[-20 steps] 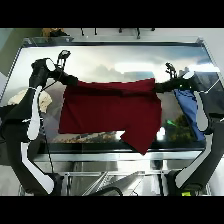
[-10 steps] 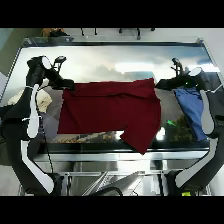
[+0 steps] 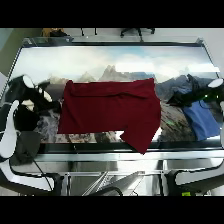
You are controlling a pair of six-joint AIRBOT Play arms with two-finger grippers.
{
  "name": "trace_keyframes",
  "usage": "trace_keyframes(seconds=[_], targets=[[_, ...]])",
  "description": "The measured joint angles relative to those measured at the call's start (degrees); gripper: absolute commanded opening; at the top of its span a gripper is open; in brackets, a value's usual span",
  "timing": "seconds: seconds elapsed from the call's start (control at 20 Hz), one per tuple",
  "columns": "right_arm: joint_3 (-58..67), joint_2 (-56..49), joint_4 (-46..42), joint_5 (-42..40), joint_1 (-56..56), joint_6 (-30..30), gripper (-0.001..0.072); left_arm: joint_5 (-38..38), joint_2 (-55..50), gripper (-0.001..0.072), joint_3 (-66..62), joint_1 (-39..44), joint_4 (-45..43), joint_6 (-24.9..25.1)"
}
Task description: Fold the shirts.
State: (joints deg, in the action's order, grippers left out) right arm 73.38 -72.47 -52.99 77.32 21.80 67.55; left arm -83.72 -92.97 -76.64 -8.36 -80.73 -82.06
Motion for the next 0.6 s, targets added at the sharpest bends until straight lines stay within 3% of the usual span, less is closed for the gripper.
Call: trace_keyframes(seconds=[0.2, 0.45, 0.6], targets=[[-10.0, 6.7, 2.1, -0.6, 1.3, -0.7, 0.0297, 6.4, 3.4, 0.067, 12.1, -4.3, 6.8, 5.3], [-14.3, 10.1, 2.9, 0.5, 1.7, -1.1, 0.0297, 10.7, 2.9, 0.0667, 16.2, -6.4, 16.0, 12.0], [-15.2, 10.8, 3.0, 2.6, 1.7, -1.1, 0.0298, 10.6, -0.6, 0.0223, 15.0, -6.8, 18.5, 13.8]])
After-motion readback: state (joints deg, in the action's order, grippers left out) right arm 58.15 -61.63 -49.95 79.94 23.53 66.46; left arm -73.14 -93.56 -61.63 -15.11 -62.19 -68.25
